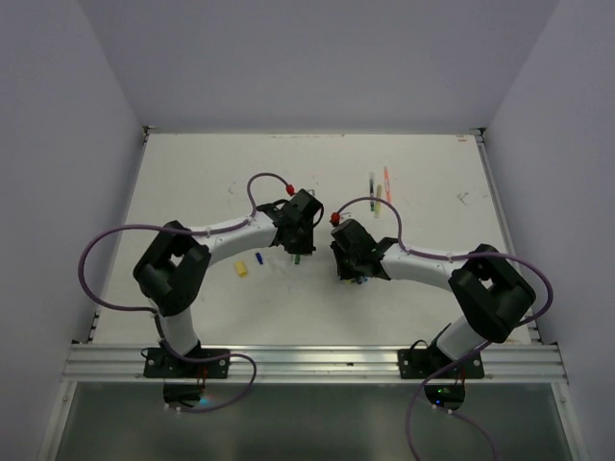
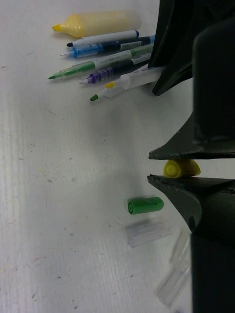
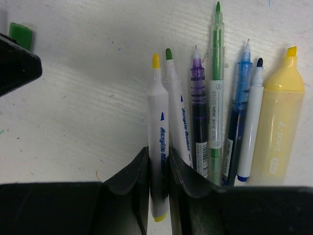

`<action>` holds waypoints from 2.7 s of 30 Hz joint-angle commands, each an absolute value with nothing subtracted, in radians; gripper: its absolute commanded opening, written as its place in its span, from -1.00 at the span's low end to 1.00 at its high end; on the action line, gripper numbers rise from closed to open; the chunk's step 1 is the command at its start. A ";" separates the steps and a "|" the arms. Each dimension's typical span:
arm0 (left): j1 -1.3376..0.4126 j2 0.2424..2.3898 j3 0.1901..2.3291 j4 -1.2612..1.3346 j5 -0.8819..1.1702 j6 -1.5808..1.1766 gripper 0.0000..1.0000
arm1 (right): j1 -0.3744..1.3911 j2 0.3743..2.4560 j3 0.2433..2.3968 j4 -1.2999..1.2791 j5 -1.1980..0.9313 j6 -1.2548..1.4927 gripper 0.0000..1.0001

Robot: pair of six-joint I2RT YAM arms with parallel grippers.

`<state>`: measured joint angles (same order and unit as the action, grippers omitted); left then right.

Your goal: Open the pen caps

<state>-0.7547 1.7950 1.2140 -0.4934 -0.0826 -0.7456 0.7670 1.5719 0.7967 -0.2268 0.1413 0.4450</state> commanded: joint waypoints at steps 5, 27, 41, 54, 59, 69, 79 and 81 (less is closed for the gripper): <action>-0.764 1.844 1.247 -0.518 -0.094 -0.764 -0.77 | 0.767 1.525 0.788 -0.226 0.149 0.465 -0.33; -0.764 1.861 1.244 -0.549 -0.158 -0.762 -0.35 | 0.769 1.264 0.741 -0.183 0.126 0.453 -0.06; -0.762 1.574 1.267 -0.574 -0.224 -0.739 0.01 | 0.546 1.385 0.922 -0.253 0.242 0.440 0.04; -0.623 1.289 1.005 -0.402 -0.241 -0.643 1.00 | 0.335 1.823 1.294 -0.261 0.198 0.333 -0.16; -0.554 1.184 0.881 -0.330 -0.187 -0.577 1.00 | 0.314 1.965 1.423 -0.274 0.186 0.296 -0.24; -0.548 1.135 0.801 -0.278 -0.172 -0.546 1.00 | 0.302 2.192 1.669 -0.364 0.239 0.305 -0.29; -0.548 1.137 0.785 -0.252 -0.149 -0.549 1.00 | 0.302 2.131 1.579 -0.275 0.155 0.275 -0.31; -0.548 1.140 0.785 -0.249 -0.146 -0.554 1.00 | 0.304 2.105 1.578 -0.279 0.170 0.268 -0.31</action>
